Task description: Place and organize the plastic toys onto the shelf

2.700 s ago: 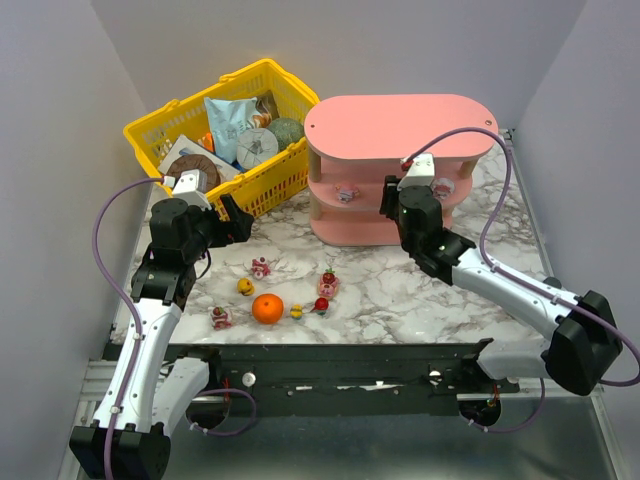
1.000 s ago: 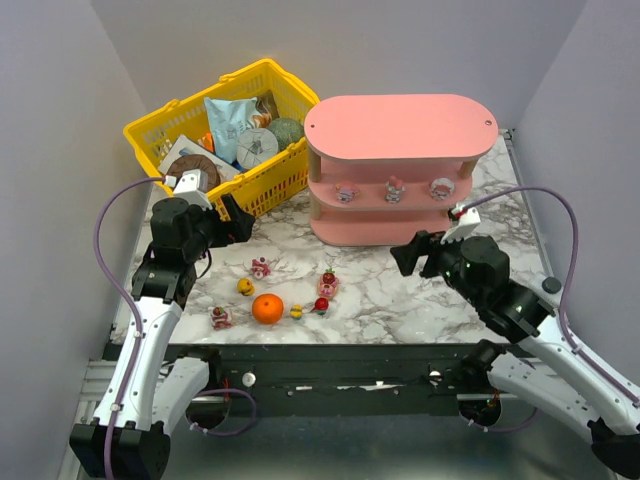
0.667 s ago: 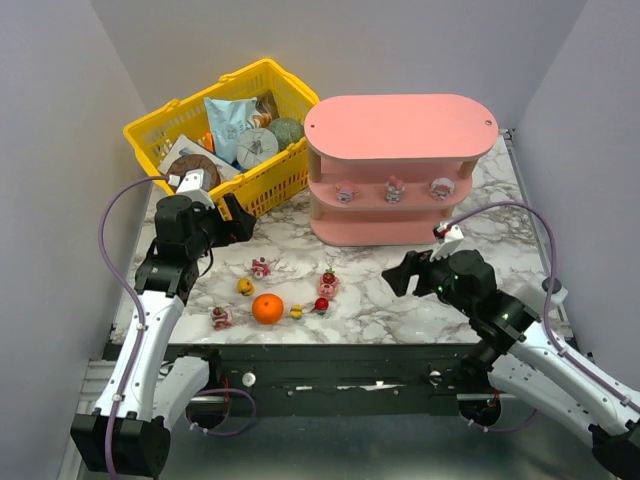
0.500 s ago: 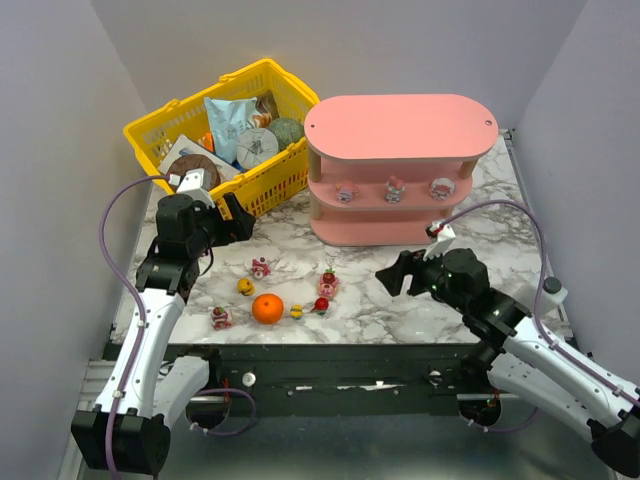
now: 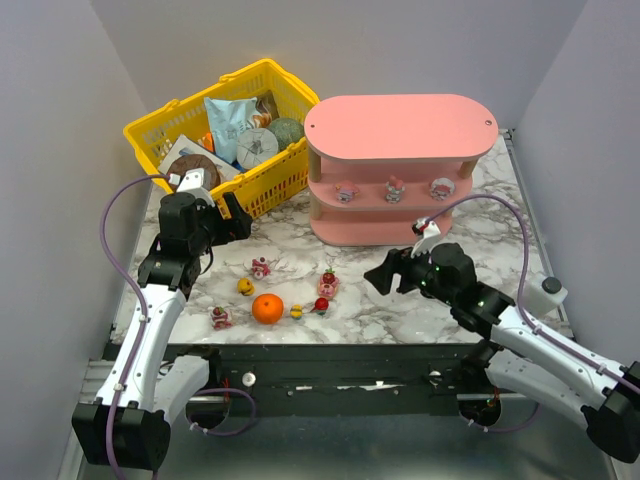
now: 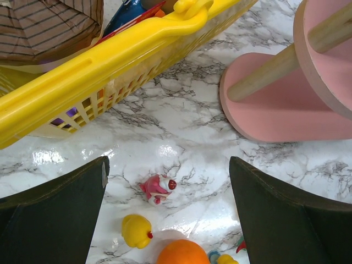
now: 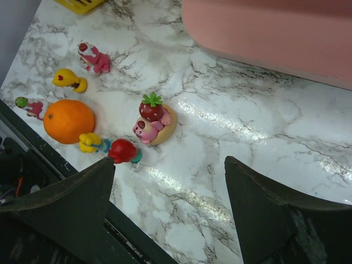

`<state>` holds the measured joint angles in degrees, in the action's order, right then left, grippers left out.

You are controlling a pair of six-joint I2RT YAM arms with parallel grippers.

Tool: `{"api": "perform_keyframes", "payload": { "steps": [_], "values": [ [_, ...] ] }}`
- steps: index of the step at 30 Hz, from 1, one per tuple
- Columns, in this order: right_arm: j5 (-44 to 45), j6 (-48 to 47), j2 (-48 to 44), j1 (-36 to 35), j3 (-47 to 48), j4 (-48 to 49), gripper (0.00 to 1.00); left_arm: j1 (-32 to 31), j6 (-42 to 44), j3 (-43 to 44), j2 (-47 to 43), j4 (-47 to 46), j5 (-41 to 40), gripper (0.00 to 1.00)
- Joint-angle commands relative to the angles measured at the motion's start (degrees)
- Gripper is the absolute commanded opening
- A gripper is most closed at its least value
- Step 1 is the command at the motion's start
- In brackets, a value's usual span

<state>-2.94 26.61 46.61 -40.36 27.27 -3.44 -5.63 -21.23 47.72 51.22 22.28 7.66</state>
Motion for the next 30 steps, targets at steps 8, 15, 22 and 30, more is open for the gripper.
{"api": "perform_keyframes", "payload": {
  "steps": [8,15,22,30],
  "values": [
    [-2.0,1.2,3.7,0.2,0.7,6.6,0.88,0.4,0.1,-0.3,-1.2,-1.1,-1.3,0.99],
    [-2.1,2.0,5.9,0.2,0.7,8.3,0.88,0.4,-0.3,-0.2,-0.8,-0.7,-0.4,0.99],
    [-3.3,2.5,6.0,0.2,-0.5,10.5,0.88,0.4,-0.6,-0.2,-0.4,-1.4,-0.5,0.99],
    [-3.6,1.3,3.7,0.2,-0.4,9.4,0.89,0.6,-0.2,0.4,-1.3,-0.4,-1.4,0.99]
  ]
}}
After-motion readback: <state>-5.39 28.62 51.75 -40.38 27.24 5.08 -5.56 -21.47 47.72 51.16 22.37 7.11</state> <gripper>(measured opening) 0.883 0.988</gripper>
